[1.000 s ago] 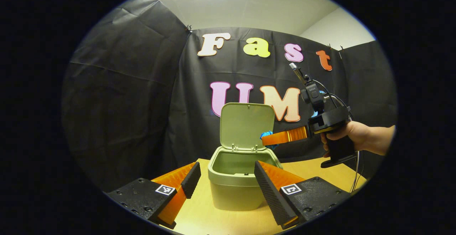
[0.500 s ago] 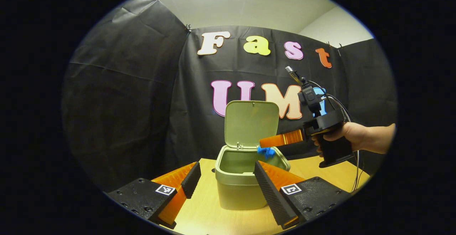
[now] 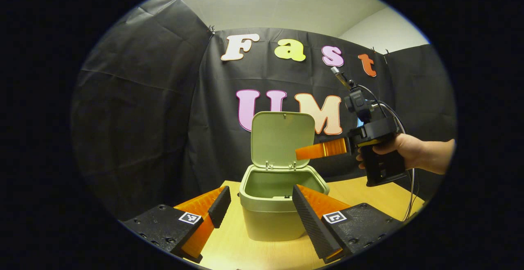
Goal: Press the lid of the desktop garbage bin to open it, pick up the crumpled paper on the desktop and throw it into the bin, then pick up the pop can on the desktop and drop it into the bin, and finally close the garbage bin lid.
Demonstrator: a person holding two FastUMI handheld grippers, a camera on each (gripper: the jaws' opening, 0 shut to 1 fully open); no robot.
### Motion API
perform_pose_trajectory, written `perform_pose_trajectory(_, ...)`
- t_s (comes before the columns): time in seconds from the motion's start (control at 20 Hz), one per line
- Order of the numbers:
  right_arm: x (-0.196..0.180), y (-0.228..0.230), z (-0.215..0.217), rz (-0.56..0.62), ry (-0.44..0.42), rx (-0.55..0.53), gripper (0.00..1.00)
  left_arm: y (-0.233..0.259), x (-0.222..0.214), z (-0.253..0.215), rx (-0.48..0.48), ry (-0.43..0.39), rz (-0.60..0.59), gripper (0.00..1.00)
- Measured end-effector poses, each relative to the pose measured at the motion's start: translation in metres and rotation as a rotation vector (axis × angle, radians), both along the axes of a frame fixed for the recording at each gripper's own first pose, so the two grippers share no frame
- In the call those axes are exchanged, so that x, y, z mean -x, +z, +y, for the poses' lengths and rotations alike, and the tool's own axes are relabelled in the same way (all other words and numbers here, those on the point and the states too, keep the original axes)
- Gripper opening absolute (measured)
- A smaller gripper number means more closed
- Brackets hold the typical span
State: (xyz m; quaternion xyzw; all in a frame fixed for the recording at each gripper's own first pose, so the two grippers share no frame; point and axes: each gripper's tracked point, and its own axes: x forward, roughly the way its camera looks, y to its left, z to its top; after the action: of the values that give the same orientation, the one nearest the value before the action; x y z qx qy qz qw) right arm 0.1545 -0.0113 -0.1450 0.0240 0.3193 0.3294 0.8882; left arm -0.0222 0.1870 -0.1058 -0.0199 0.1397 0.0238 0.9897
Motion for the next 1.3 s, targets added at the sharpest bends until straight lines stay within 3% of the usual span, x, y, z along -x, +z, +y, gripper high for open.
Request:
perform_pose_trajectory(0.45, -0.018, 0.051, -0.104, -0.15, -0.187, -0.007, 0.94, -0.047, -0.003, -0.058, 0.033, -0.089, 0.046, 0.92)
perform_pose_trajectory(0.7, -0.028, 0.084, -0.188, -0.286, -0.363, -0.046, 0.96, -0.078, -0.009, -0.096, 0.008, -0.155, 0.083, 0.92)
perform_pose_trajectory(0.75, -0.027, 0.088, -0.204, -0.312, -0.398, -0.043, 0.93, -0.086, -0.009, -0.103, 0.006, -0.165, 0.09, 0.92)
perform_pose_trajectory(0.8, -0.027, 0.092, -0.221, -0.337, -0.43, -0.039, 0.97, -0.091, -0.01, -0.11, 0.009, -0.172, 0.097, 0.92)
perform_pose_trajectory(1.0, -0.022, 0.111, -0.287, -0.446, -0.545, -0.017, 0.94, -0.115, -0.02, -0.135, 0.033, -0.186, 0.117, 0.92)
perform_pose_trajectory(1.15, -0.016, 0.117, -0.329, -0.526, -0.603, 0.019, 0.97, -0.13, -0.029, -0.158, 0.036, -0.204, 0.121, 0.92)
perform_pose_trajectory(1.3, -0.006, 0.118, -0.363, -0.596, -0.646, 0.052, 0.94, -0.153, -0.035, -0.183, 0.029, -0.242, 0.132, 0.92)
